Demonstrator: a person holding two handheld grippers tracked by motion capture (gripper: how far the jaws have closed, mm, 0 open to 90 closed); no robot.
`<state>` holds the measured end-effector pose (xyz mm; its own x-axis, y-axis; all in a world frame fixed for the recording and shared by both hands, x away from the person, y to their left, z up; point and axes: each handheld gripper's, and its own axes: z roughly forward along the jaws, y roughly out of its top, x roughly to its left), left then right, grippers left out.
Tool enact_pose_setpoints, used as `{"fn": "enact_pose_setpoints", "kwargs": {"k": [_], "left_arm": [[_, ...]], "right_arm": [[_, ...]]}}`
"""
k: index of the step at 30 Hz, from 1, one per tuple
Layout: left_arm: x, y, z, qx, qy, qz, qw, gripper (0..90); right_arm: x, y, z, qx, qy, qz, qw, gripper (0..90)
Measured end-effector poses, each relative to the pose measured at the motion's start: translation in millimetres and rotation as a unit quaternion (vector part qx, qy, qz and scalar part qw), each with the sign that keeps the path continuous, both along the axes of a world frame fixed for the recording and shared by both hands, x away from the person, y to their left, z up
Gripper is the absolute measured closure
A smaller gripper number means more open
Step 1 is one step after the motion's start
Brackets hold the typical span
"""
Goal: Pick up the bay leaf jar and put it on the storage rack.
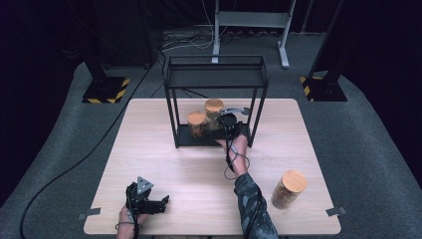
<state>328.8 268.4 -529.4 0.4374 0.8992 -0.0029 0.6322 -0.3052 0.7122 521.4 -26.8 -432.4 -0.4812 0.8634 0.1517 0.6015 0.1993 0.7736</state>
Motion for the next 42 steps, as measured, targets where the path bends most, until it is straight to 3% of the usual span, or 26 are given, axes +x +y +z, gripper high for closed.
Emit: {"fn": "enact_pose_setpoints", "kwargs": {"k": [8, 27, 42], "left_arm": [[0.0, -0.1, 0.0, 0.000, 0.000, 0.000, 1.0000, 0.8], [0.0, -0.1, 0.0, 0.000, 0.000, 0.000, 1.0000, 0.8], [0.0, -0.1, 0.0, 0.000, 0.000, 0.000, 1.0000, 0.9]], "right_arm": [[-23.1, -3.3, -10.8, -0.011, 0.012, 0.006, 0.9999, 0.0], [-75.1, -17.2, -42.9, 0.009, 0.045, 0.013, 0.9989, 0.0], [-135.4, -22.6, -68.2, 0.018, 0.054, 0.024, 0.9981, 0.0]]}}
